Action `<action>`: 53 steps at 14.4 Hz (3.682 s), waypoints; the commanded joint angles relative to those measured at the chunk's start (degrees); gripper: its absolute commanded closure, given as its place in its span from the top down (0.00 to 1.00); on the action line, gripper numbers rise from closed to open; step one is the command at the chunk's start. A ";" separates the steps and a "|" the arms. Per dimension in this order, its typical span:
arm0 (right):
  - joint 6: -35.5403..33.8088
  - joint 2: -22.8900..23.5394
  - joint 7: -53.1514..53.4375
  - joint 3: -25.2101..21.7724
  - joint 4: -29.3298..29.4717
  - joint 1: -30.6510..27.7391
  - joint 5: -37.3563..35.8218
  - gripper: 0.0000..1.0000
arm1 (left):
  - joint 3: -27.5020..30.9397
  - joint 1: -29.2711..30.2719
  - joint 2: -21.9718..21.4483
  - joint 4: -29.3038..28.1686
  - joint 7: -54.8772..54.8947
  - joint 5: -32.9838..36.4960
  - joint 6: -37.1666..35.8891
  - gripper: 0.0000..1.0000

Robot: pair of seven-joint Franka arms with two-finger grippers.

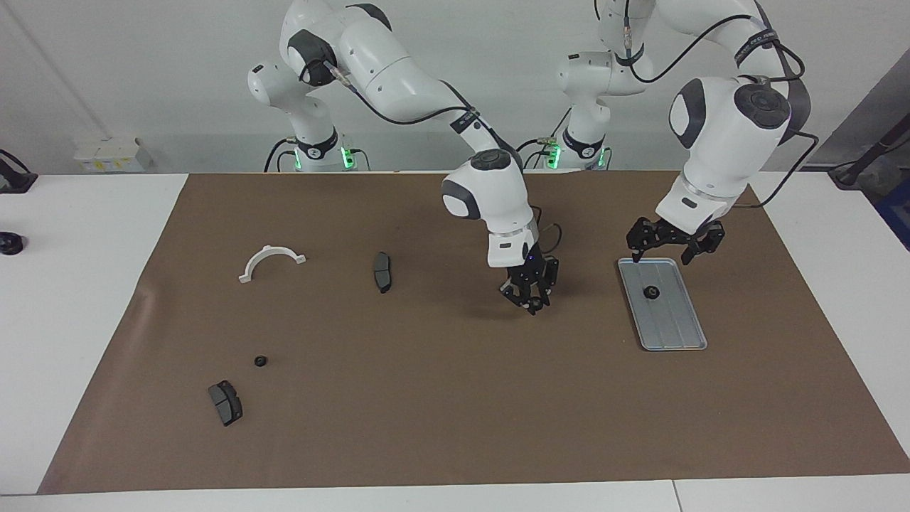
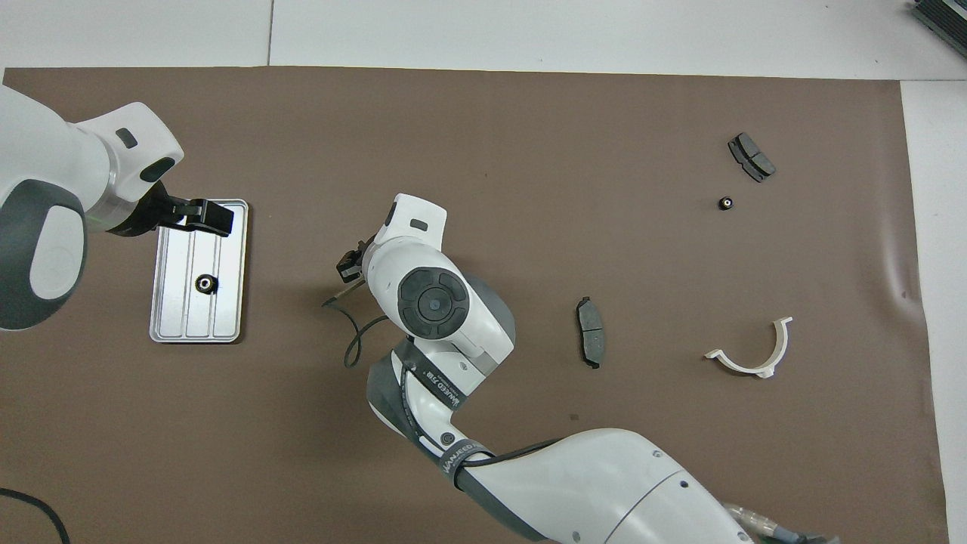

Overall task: Pick bearing gear from pile to tray
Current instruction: 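Carry the second black gear to the table center and release with the right gripper, then grasp the center gear with the left gripper while the right gripper withdraws, then carry the gear into the metal tray and release it with the left gripper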

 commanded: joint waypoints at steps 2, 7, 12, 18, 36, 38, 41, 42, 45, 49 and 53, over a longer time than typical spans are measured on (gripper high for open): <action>1.10 -0.14 1.44 0.06 -0.41 -0.51 -1.05 0.71 | 0.56 -1.39 -0.21 -1.16 -2.35 -0.66 2.49 1.00; 0.75 0.12 0.82 -0.21 0.11 -2.61 -1.13 0.81 | 0.47 -3.14 1.01 -3.17 -10.22 -0.75 9.94 1.00; -2.84 -0.67 -6.72 0.06 0.20 -13.41 -1.05 0.81 | 0.73 -9.37 6.88 -5.56 -22.17 -0.40 20.23 1.00; -3.55 -1.98 -13.75 0.06 -0.76 -25.89 -0.70 0.80 | 0.82 -16.86 15.07 -6.17 -40.40 4.61 26.49 1.00; -12.26 -10.16 -25.19 -0.03 -15.53 -42.34 -0.70 0.64 | 0.65 -18.53 14.20 -11.45 -47.09 4.61 28.78 0.00; -12.34 -10.34 -25.19 -0.03 -16.32 -43.22 -0.70 0.63 | 1.00 -18.18 13.85 -10.31 -46.74 4.61 27.03 0.00; -12.34 -10.87 -25.02 -0.03 -17.37 -43.31 -0.70 0.59 | 0.91 -13.72 8.95 -8.81 -39.57 4.61 20.45 0.00; -12.34 -10.87 -24.93 -0.03 -17.55 -43.31 -0.70 0.58 | 0.82 -11.35 6.92 -9.07 -36.14 4.26 18.08 0.00; -13.13 -10.96 -24.93 -0.03 -17.73 -43.40 -0.70 0.50 | 0.74 -4.76 4.71 -9.33 -26.64 3.91 15.33 0.00; -14.54 -11.31 -24.93 -0.03 -17.81 -43.92 -0.70 0.43 | 0.74 5.08 4.53 -9.86 -11.01 2.33 15.33 0.00; -15.24 -11.31 -24.93 -0.03 -17.55 -44.10 -0.70 0.40 | 0.82 11.60 2.25 -17.31 0.09 0.04 21.01 0.00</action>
